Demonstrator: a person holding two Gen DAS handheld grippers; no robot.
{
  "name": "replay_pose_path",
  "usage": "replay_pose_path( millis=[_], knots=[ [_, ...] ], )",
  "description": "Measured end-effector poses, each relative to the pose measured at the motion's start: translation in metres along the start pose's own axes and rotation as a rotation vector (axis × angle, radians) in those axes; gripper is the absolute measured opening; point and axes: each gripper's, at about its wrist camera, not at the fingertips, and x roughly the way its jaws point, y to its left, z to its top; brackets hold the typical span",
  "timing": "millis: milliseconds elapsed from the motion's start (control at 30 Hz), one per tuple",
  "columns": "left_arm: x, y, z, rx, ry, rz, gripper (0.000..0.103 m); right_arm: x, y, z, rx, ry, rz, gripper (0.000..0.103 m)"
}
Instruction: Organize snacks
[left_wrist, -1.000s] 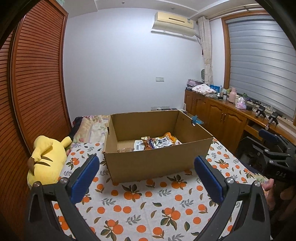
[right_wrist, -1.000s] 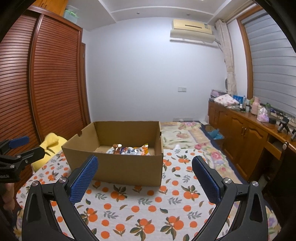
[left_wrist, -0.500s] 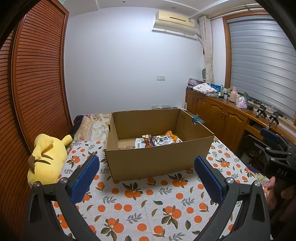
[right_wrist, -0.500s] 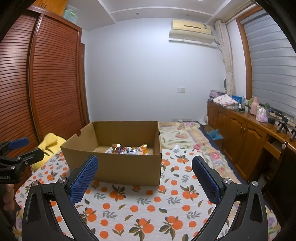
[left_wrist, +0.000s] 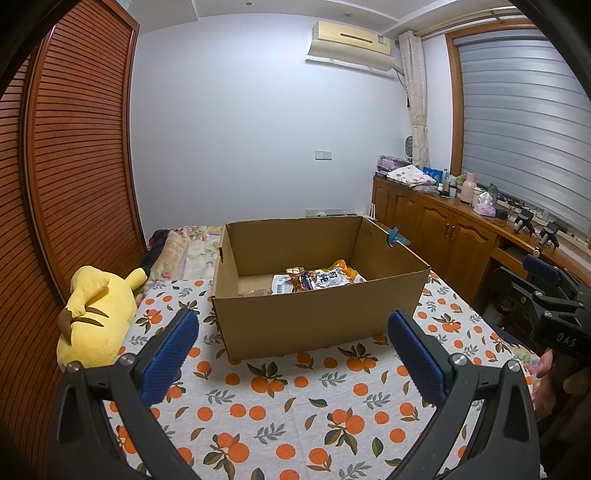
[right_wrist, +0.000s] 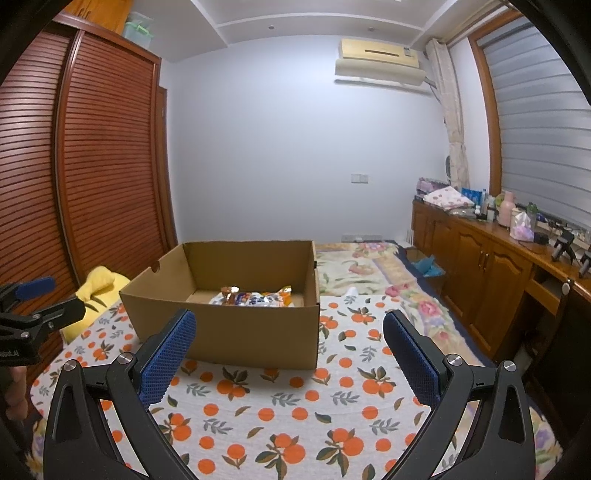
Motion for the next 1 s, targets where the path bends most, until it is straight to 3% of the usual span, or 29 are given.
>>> replay_pose_path(
  millis=[1000],
  knots=[
    [0.0,0.0027,-0.0027,-0.012,0.004,0.0,0.103,-0.0018,-0.0005,-0.0017,0.002,0.003,0.002,0.103]
  ],
)
